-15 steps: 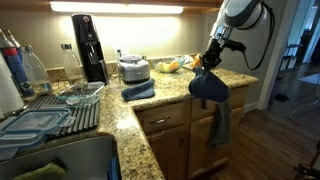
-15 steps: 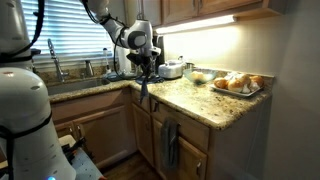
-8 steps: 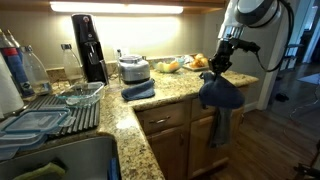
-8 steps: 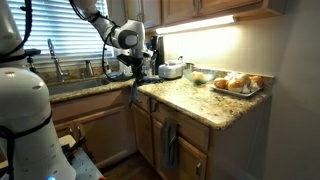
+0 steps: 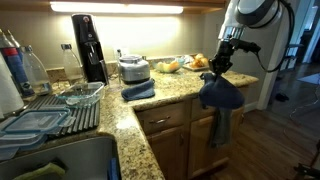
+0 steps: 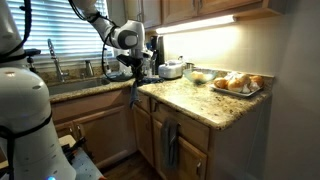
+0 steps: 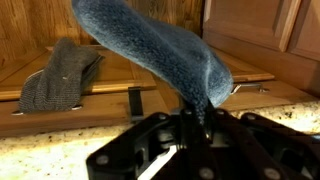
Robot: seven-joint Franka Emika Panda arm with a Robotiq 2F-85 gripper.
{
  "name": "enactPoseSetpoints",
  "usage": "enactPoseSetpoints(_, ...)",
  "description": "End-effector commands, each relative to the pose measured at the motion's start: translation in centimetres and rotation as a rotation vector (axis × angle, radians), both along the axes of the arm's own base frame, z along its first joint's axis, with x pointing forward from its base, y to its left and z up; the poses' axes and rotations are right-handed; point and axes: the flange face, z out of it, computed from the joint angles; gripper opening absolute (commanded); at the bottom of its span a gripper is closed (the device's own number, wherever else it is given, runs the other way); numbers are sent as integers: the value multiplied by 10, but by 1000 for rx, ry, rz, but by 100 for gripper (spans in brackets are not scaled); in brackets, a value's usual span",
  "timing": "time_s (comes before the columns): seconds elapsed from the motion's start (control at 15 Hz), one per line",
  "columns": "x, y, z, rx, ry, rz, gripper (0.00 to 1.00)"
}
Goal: Pick up the towel and place it on the hook
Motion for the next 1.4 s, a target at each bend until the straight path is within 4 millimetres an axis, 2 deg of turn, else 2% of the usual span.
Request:
enactPoseSetpoints(0.0, -16, -1, 3, -9, -18, -22, 5)
enactPoseSetpoints(0.27, -41, 3, -12, 2, -10, -46, 5)
enactPoseSetpoints(0.6, -67, 13, -46, 6, 1, -75, 5)
enactPoseSetpoints(1.0, -76, -3, -93, 41, 20, -171, 5)
enactPoseSetpoints(1.07, -77, -3, -98, 59, 28, -185, 5)
enactPoseSetpoints(1.13, -72, 0, -90, 37, 39, -157, 11)
enactPoseSetpoints(1.33, -72, -2, -101, 47, 50, -179, 11)
